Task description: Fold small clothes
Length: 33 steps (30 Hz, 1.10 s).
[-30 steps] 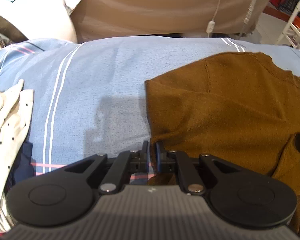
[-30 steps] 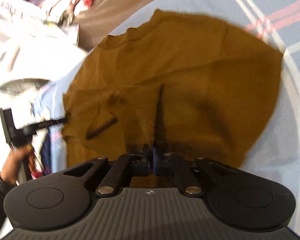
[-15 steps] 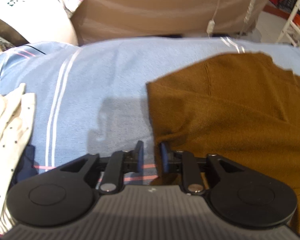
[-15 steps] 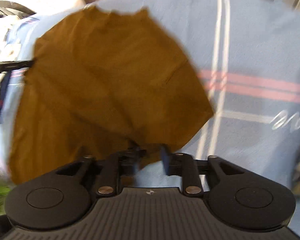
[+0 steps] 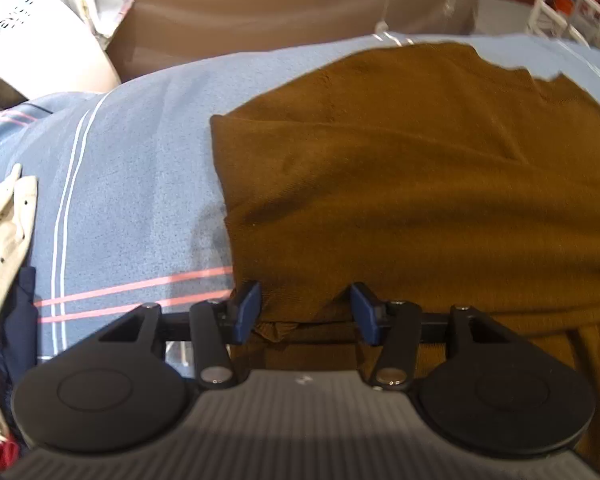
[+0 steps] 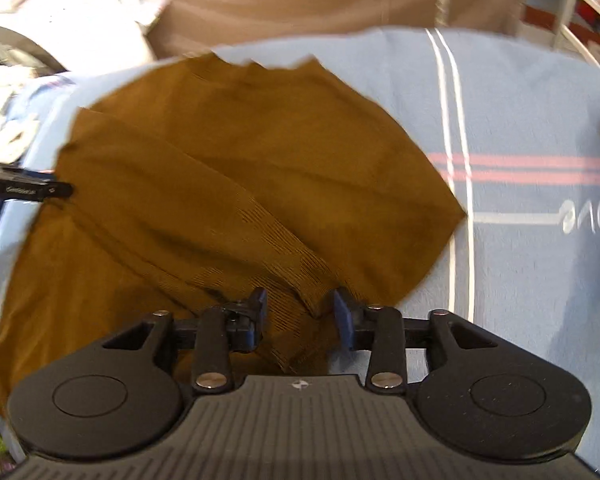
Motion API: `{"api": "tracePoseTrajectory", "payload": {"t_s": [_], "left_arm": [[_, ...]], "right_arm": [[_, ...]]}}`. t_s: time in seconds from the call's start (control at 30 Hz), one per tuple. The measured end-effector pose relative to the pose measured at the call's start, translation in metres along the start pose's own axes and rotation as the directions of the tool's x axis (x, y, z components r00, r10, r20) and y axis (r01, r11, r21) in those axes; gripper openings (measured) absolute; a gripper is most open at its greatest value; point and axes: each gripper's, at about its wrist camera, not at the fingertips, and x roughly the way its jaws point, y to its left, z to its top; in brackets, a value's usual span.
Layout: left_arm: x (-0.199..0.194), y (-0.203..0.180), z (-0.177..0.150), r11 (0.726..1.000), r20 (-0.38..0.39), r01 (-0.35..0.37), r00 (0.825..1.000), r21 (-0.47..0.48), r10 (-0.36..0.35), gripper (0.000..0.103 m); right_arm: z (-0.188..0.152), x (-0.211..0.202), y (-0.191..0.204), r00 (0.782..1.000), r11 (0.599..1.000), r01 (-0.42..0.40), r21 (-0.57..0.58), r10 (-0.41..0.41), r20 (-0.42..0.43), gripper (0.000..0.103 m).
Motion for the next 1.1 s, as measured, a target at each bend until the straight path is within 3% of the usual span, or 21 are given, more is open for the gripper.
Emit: {"api": "tracePoseTrajectory", "payload": {"t_s": [0.17, 0.2, 0.23, 0.3, 0.37, 0.47, 0.67, 0.77, 0.97, 1.03, 1.1], "left_arm": [[-0.014, -0.005, -0.001, 0.997, 0.000, -0.034, 0.999, 0.067, 0.034, 0.057], [-0.021, -0.005, -0.004, 0.997, 0.004, -0.045, 0.999, 0.065, 0.044, 0.065], [-0.030, -0.005, -0.007, 0.997, 0.008, -0.054, 0.999, 0.063, 0.054, 0.072], [-0.050, -0.006, -0.020, 0.995, 0.017, -0.081, 0.997, 0.057, 0.080, 0.103], [-0.068, -0.008, -0.036, 0.993, 0.036, -0.101, 0.994, 0.065, 0.099, 0.103], [-0.089, -0.009, -0.063, 0.993, 0.021, -0.063, 0.998, 0.102, 0.061, 0.103], [-0.105, 0.002, -0.111, 0.998, -0.045, -0.026, 0.999, 0.058, 0.029, 0.103], [-0.111, 0.010, -0.143, 1.000, -0.080, -0.021, 0.997, 0.018, 0.022, 0.103], [-0.132, 0.027, -0.216, 1.000, -0.034, 0.004, 0.999, 0.015, -0.003, 0.103], [-0.132, 0.029, -0.231, 1.000, -0.061, 0.030, 0.998, -0.002, -0.030, 0.103], [-0.123, 0.030, -0.242, 0.995, -0.134, 0.101, 0.986, -0.014, -0.102, 0.103]], "right_arm": [[-0.001, -0.003, 0.020, 0.999, 0.999, 0.028, 0.035, -0.030, 0.041, 0.083], [-0.003, -0.011, 0.029, 0.998, 0.999, 0.017, 0.049, -0.020, 0.068, 0.086], [-0.009, -0.021, 0.037, 0.996, 0.998, 0.002, 0.056, -0.007, 0.092, 0.098], [-0.024, -0.040, 0.057, 0.993, 0.998, -0.036, 0.045, 0.031, 0.111, 0.103], [-0.043, -0.048, 0.079, 0.995, 0.998, -0.050, 0.025, 0.047, 0.088, 0.103], [-0.071, -0.055, 0.106, 0.999, 0.999, -0.038, 0.039, 0.036, 0.041, 0.103], [-0.114, -0.036, 0.158, 0.995, 0.979, -0.095, 0.178, 0.099, -0.012, 0.103], [-0.119, -0.022, 0.163, 0.993, 0.970, -0.100, 0.223, 0.111, -0.040, 0.103], [-0.147, -0.019, 0.171, 0.993, 0.956, -0.064, 0.287, 0.091, -0.081, 0.103], [-0.157, -0.020, 0.176, 0.991, 0.948, -0.078, 0.308, 0.106, -0.077, 0.103], [-0.166, -0.019, 0.181, 0.989, 0.939, -0.104, 0.328, 0.132, -0.065, 0.103]]}}
